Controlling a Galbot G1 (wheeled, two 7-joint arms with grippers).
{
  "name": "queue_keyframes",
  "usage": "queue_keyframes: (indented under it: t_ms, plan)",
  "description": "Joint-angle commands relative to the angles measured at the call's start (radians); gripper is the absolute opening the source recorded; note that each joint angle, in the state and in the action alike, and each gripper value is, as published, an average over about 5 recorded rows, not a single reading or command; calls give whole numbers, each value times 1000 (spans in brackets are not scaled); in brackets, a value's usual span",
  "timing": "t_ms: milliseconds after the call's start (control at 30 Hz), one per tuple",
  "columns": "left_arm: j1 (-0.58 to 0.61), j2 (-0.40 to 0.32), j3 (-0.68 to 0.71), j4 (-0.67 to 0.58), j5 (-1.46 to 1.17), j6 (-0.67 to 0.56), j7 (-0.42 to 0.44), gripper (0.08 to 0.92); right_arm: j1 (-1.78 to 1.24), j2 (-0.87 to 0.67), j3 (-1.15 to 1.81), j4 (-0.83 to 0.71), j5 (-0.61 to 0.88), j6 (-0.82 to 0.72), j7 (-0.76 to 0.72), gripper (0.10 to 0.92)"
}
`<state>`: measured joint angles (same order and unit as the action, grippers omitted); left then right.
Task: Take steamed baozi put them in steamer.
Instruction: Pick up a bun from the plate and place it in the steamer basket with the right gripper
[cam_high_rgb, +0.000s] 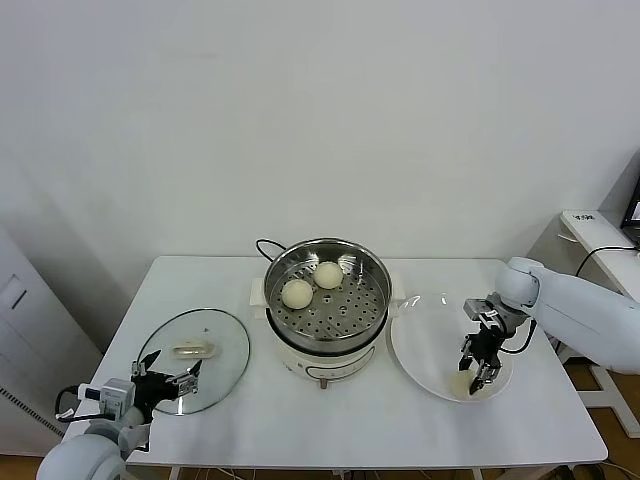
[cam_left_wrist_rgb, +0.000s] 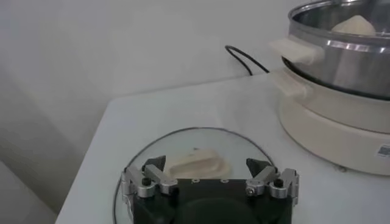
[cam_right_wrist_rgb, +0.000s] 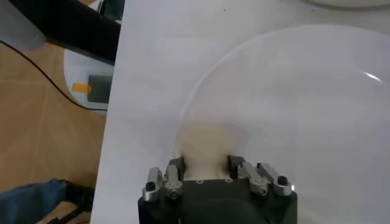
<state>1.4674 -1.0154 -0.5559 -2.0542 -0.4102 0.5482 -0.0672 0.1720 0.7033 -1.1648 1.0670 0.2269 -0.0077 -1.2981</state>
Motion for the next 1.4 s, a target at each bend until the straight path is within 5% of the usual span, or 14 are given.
queue_keyframes:
  t_ms: [33,500,1033,1400]
  plan:
    - [0,9,-3,2,-2,-1,0,823,174,-36,-67,45,29,10,-19,416]
    - [-6,27,-5,11,-17,-6,4,823,420,98,165,-11,-146,294,-28,416]
    - [-17,49,-4,17,-26,-8,1,823,337,326,303,-29,-205,702,81,416]
    - [-11,37,-4,16,-20,-12,-2,823,307,393,172,156,-269,848,135,416]
